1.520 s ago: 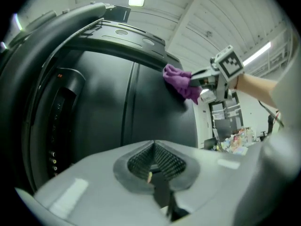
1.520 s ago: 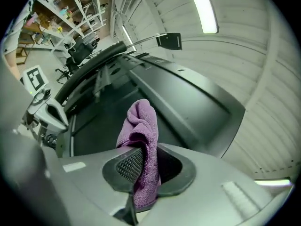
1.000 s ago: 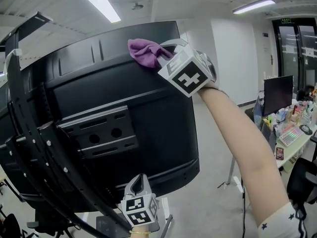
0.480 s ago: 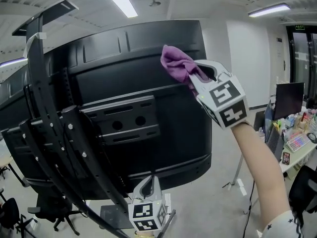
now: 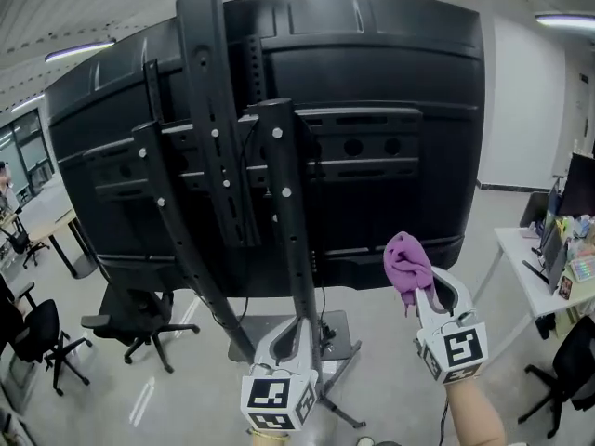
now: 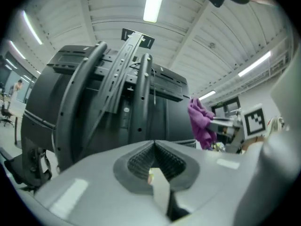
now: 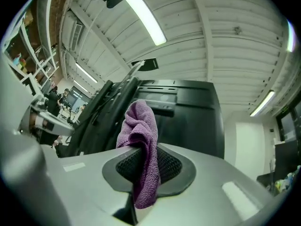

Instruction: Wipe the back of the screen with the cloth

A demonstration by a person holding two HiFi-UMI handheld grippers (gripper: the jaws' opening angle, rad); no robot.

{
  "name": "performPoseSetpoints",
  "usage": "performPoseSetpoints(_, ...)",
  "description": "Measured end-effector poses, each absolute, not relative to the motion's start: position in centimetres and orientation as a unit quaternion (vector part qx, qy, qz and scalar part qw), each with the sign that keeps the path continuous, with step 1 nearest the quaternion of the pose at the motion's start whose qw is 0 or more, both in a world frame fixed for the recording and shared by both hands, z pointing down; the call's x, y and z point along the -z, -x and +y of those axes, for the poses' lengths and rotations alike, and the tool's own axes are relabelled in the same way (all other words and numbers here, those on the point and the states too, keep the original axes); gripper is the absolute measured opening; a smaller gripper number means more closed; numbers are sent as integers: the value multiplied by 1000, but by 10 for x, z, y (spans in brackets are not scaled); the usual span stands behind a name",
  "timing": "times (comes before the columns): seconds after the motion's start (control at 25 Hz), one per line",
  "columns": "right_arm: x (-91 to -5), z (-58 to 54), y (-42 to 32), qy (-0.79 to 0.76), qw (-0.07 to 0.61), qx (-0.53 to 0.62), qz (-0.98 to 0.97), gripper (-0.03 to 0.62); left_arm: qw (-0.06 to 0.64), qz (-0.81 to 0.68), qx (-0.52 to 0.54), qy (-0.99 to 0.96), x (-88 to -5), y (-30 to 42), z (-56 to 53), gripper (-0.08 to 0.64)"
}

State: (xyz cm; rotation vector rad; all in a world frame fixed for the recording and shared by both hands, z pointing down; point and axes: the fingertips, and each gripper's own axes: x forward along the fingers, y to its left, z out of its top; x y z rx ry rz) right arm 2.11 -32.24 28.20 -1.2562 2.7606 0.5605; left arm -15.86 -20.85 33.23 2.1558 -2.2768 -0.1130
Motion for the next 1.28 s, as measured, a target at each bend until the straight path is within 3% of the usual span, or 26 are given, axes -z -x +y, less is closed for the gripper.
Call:
performPoseSetpoints(0.24, -361, -205, 86, 350, 0, -133, 927, 52, 20, -764, 32, -644, -358, 243, -92, 8)
performPoseSetpoints(0.68, -394, -55, 275, 237, -19, -81, 968, 54, 18, -834, 13, -552, -373, 395, 66, 8)
performPoseSetpoints(1.0, -389, -42, 398, 206, -14, -85, 975, 54, 14, -856, 14, -516, -382, 498, 87, 8)
performPoseSetpoints(1.28, -360, -100, 494, 271, 19, -78, 959, 54, 7, -840, -5, -543, -377, 580, 48, 8)
